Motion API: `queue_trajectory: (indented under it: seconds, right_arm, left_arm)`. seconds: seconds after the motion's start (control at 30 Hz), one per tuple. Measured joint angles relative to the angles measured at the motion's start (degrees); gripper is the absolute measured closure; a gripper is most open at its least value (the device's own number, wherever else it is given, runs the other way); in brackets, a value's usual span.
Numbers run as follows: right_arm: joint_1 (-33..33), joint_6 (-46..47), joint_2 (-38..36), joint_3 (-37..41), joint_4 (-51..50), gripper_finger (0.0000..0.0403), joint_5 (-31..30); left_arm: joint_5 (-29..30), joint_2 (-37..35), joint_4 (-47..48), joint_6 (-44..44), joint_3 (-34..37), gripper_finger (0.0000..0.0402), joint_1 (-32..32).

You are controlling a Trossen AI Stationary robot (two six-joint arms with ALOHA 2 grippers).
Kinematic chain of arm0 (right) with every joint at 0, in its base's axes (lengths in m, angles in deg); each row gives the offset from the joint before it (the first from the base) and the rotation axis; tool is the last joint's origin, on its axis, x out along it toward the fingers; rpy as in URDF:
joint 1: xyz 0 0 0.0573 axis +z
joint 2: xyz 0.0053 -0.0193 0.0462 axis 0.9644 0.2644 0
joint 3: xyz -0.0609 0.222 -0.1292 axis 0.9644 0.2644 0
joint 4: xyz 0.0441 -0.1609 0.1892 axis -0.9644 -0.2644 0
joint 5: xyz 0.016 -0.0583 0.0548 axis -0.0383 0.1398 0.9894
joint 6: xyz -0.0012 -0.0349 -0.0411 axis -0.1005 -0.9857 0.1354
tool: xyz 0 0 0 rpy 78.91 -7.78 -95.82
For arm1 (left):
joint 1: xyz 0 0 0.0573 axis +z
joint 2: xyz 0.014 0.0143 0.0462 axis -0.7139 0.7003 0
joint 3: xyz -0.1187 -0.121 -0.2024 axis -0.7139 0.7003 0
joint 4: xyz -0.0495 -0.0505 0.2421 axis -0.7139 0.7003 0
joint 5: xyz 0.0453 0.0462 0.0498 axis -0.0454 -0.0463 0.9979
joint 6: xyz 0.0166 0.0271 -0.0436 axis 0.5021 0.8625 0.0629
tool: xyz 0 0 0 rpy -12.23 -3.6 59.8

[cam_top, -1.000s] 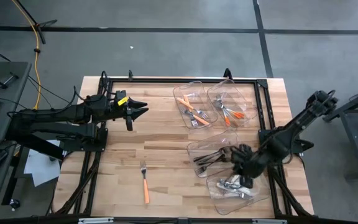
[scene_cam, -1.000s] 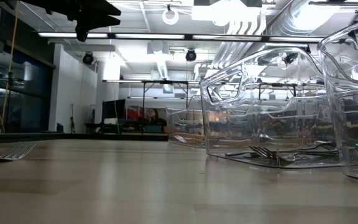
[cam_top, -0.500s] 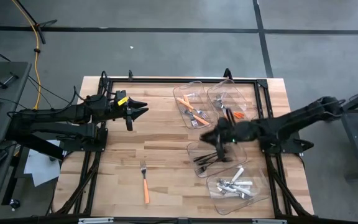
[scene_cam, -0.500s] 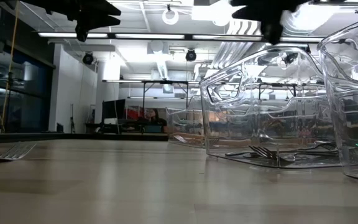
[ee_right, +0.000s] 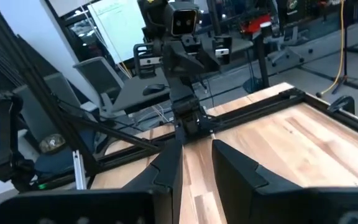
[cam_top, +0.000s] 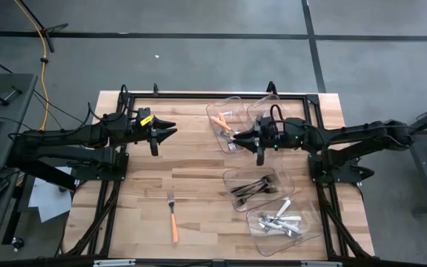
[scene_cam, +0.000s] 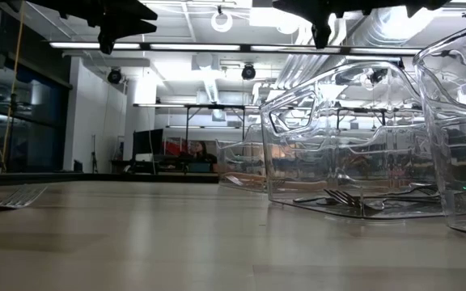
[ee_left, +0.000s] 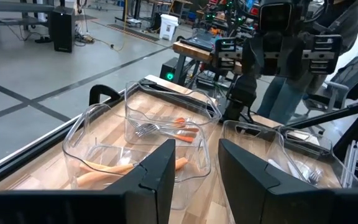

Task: Sort silverware by color (type)
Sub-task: Put the light orange fork into the left transparent bin

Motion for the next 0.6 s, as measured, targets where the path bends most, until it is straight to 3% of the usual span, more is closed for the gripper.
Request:
queue_trajectory:
  seconds: [0.6]
  right_arm:
    - [-0.05,-3.63,0.0,-0.04,0.14,0.0331,-0.33]
  left_arm:
    - [0.0,0.0,-0.01,0.0,0.0,0.0291,0.0]
